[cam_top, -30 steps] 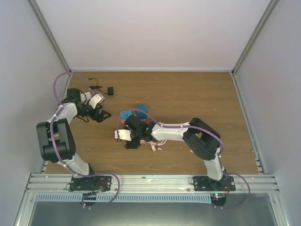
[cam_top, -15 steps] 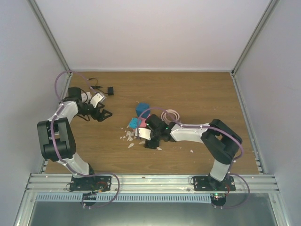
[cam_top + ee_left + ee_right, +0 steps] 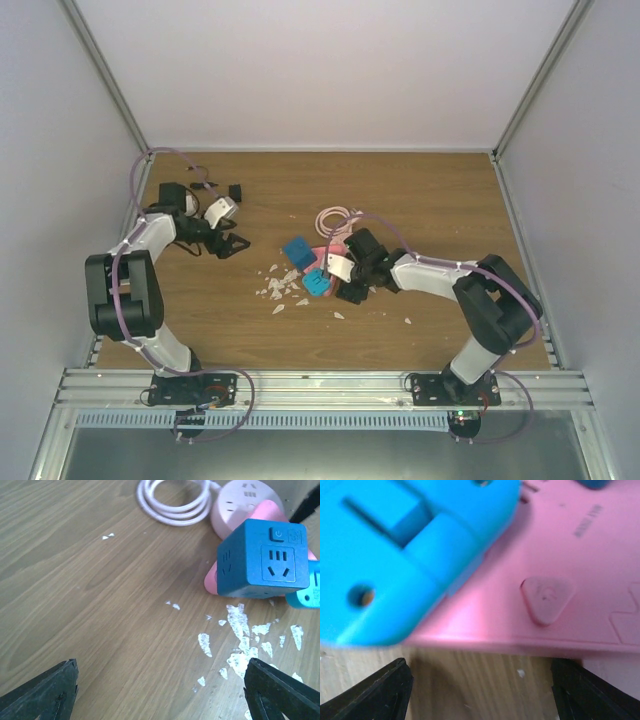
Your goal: Pull the plug off the socket
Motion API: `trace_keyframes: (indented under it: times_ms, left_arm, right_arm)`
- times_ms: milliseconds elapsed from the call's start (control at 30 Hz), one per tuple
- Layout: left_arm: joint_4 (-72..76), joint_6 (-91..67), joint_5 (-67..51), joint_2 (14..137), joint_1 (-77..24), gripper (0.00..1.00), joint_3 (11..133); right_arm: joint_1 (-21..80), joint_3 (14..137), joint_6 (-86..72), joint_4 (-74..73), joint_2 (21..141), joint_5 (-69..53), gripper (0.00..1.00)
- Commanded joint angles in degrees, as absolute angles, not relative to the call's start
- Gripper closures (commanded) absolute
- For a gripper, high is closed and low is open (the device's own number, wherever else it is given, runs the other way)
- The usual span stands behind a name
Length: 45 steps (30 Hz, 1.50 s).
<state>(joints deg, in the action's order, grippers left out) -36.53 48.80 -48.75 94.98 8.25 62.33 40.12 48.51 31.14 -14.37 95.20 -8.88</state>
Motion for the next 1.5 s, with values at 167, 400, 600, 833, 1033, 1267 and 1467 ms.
trace_keyframes:
  times_ms: [167, 400, 600, 833, 1033, 1267, 1467]
  left_arm:
    - [-31.1, 52.7, -52.0, 90.3, 1.7, 0.11, 57.1]
    - [-23.2, 56.5, -48.2, 81.1, -6.6, 0.10, 50.8]
    - [-16.7, 60.4, -43.6, 73.6, -15.2, 0.08, 46.5]
    - [-22.5, 69.4, -36.8, 71.6, -22.5, 0.07, 49.1]
    - [-28.1, 76.0, -31.1, 70.0, -26.3, 0.06, 52.1]
    - [-29.4, 73.8, -26.0, 72.7, -32.0, 0.06, 54.4]
    - [-31.7, 72.7, -22.8, 74.3, -36.1, 0.06, 56.3]
  right_arm:
    - [32.9, 47.9, 36.6, -13.9, 91.2, -13.3, 0.23]
    - [30.6, 47.3, 35.9, -15.3, 86.6, -23.9, 0.22]
    - [25.4, 50.6, 28.7, -18.1, 85.7, -35.1, 0.17]
    - [19.9, 52.2, 15.8, -19.3, 87.9, -47.7, 0.16]
    - [16.8, 46.3, 8.1, -13.2, 87.6, -53.4, 0.15]
    - [16.7, 43.9, 3.0, -9.1, 90.9, -58.8, 0.15]
    - [16.6, 43.6, -5.0, -3.9, 94.7, -59.7, 0.14]
